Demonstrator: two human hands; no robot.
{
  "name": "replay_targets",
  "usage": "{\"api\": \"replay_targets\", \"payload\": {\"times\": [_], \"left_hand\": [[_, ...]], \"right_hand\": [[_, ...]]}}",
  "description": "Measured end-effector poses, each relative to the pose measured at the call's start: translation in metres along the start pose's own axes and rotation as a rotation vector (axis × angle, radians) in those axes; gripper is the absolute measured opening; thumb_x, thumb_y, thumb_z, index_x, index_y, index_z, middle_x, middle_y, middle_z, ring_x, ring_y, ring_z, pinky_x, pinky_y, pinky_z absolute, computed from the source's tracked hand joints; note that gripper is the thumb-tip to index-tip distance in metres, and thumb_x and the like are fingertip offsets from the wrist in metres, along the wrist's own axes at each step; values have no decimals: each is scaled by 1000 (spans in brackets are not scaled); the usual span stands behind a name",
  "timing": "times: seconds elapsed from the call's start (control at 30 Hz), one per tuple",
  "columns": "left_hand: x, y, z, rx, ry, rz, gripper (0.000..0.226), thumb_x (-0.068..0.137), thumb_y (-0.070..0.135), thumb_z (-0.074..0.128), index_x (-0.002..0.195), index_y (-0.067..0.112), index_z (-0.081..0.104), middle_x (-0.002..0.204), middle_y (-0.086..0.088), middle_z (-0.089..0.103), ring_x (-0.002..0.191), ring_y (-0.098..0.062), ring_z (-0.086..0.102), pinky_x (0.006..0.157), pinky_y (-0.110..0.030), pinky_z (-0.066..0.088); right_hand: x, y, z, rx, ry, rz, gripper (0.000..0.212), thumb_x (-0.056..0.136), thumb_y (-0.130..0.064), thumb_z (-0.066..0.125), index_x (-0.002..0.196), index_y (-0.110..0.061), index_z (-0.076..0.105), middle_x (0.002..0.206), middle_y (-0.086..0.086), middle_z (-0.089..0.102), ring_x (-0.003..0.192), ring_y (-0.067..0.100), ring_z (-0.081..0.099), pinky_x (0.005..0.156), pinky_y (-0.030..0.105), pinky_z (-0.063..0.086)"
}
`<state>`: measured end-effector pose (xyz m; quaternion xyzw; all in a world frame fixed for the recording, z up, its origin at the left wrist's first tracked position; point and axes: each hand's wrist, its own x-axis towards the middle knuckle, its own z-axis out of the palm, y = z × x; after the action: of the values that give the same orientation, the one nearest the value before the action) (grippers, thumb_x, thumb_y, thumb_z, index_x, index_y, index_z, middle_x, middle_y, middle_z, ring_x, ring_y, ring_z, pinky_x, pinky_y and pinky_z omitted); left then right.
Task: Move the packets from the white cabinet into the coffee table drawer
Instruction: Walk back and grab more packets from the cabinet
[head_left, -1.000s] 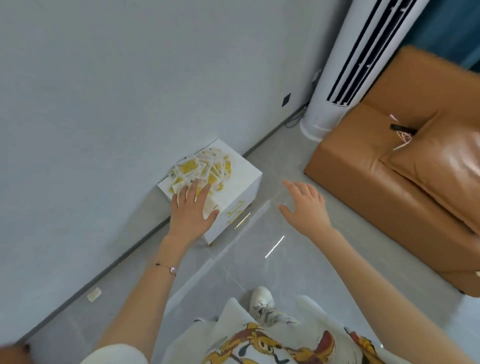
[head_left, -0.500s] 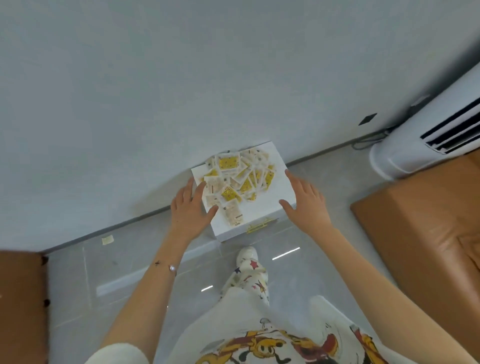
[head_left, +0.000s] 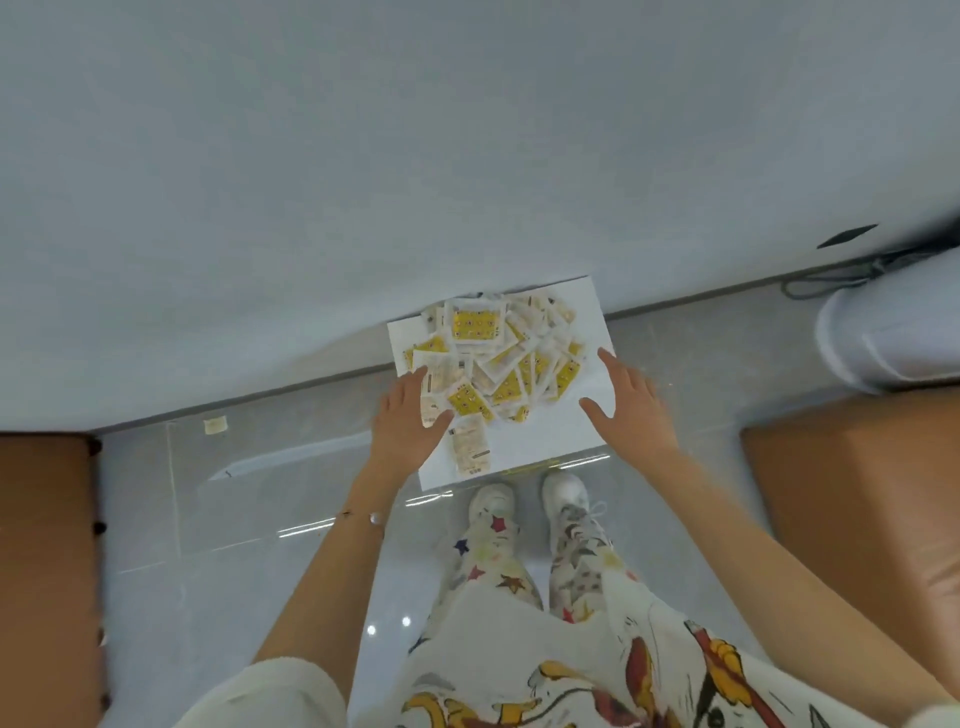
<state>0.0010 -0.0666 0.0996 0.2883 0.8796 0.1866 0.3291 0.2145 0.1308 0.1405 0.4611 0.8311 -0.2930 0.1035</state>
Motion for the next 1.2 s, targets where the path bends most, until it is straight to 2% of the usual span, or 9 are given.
{"api": "replay_targets", "payload": {"times": [0.1,0.17,0.3,0.47,0.67,0.87,1.0,1.1,1.2], "left_hand": [[25,-15,53,-292,-17,-189,71,90,31,64,149,18,26,152,-7,31,139,-28,29,114,-42,26],[48,-33,95,-332,-7,-233,74,87,31,67,148,19,27,151,-8,34,138,-27,33,114,-44,27],[87,-70,166,-72,-17,-132,89,81,32,72,151,21,19,155,-8,24,141,-27,25,110,-43,28],[108,-83,202,155,56,-55,108,66,29,81,148,33,10,155,-8,16,138,-31,24,104,-49,35],[115,-88,213,148,190,-88,107,61,29,83,148,20,21,139,-14,35,120,-35,40,92,-48,44],[121,-85,212,199,236,-188,87,54,30,89,126,6,45,113,-20,50,100,-38,49,83,-48,45],[124,-80,205,227,180,-354,68,65,36,83,118,6,55,113,-18,52,103,-37,44,90,-45,37],[126,-82,199,225,161,-396,57,75,34,77,121,8,56,115,-15,53,109,-35,42,94,-43,34],[125,-85,197,204,134,-383,55,78,34,75,123,10,55,116,-10,57,111,-32,42,95,-41,35]], "right_hand": [[56,26,46,20,-81,22,71,93,-39,54,152,-29,15,150,8,33,136,31,32,107,47,32],[95,44,82,48,-124,62,75,92,-39,57,152,-28,14,151,9,31,136,33,32,106,49,32],[152,79,143,346,-99,274,89,84,-36,70,151,-27,13,153,10,24,138,32,30,106,50,33],[185,98,180,728,27,486,99,75,-20,81,149,-19,17,148,11,28,122,30,50,99,40,46],[189,102,201,860,35,542,97,67,-20,87,139,-15,22,129,7,49,108,21,57,84,26,52],[189,93,201,913,32,595,76,76,-21,80,132,-13,29,110,-1,55,89,13,58,64,15,43],[179,99,202,953,50,584,49,80,-20,76,121,-14,51,106,-3,63,95,14,62,75,21,48],[174,111,196,967,32,597,15,84,-20,72,96,-20,62,94,-4,66,90,16,63,70,22,48],[174,118,191,992,4,599,15,86,-18,70,83,-25,57,86,-5,64,88,19,62,72,25,51]]}}
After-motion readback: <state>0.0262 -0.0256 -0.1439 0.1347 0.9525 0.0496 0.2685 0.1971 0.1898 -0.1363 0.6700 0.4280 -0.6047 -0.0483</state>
